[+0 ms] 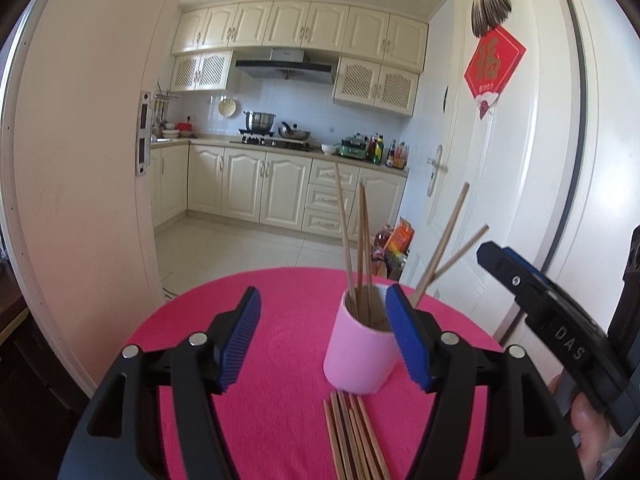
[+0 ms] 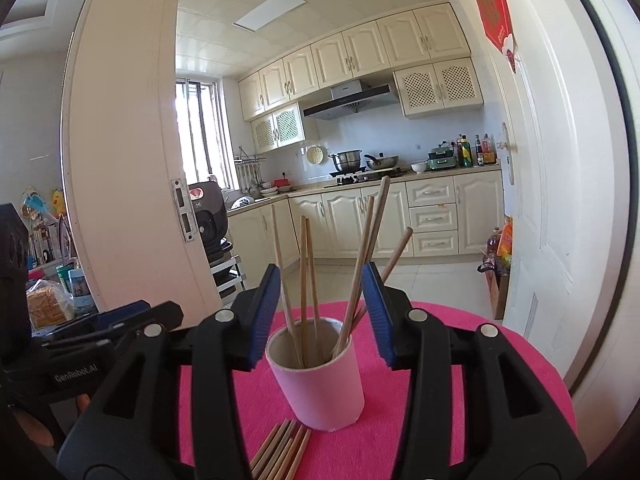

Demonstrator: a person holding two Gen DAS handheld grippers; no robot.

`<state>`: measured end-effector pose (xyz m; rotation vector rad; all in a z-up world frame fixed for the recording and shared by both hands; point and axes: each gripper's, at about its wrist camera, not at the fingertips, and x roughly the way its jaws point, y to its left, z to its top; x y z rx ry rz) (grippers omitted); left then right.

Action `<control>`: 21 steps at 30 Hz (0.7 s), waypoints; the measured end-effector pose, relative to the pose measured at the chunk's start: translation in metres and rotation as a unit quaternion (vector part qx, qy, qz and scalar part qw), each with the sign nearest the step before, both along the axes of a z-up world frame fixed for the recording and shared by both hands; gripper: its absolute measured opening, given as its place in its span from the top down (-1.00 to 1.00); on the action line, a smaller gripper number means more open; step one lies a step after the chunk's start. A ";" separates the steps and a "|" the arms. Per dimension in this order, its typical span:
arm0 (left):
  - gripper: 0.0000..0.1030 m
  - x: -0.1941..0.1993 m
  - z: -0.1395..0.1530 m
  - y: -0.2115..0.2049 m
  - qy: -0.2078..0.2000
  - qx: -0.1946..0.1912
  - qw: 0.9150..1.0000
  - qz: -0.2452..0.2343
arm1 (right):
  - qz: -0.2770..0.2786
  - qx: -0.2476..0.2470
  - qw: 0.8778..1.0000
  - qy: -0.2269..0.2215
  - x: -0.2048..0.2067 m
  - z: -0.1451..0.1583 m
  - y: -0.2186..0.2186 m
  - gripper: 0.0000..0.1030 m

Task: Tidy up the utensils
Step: 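Move both open grippers back down to the remaining chopstick row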

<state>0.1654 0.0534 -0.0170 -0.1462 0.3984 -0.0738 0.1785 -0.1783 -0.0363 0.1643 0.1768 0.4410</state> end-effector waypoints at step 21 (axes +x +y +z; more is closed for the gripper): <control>-0.24 0.004 -0.119 -0.013 0.359 0.032 0.933 -0.025 | 0.058 -0.099 0.959 0.259 -0.020 -0.075 0.012 -0.24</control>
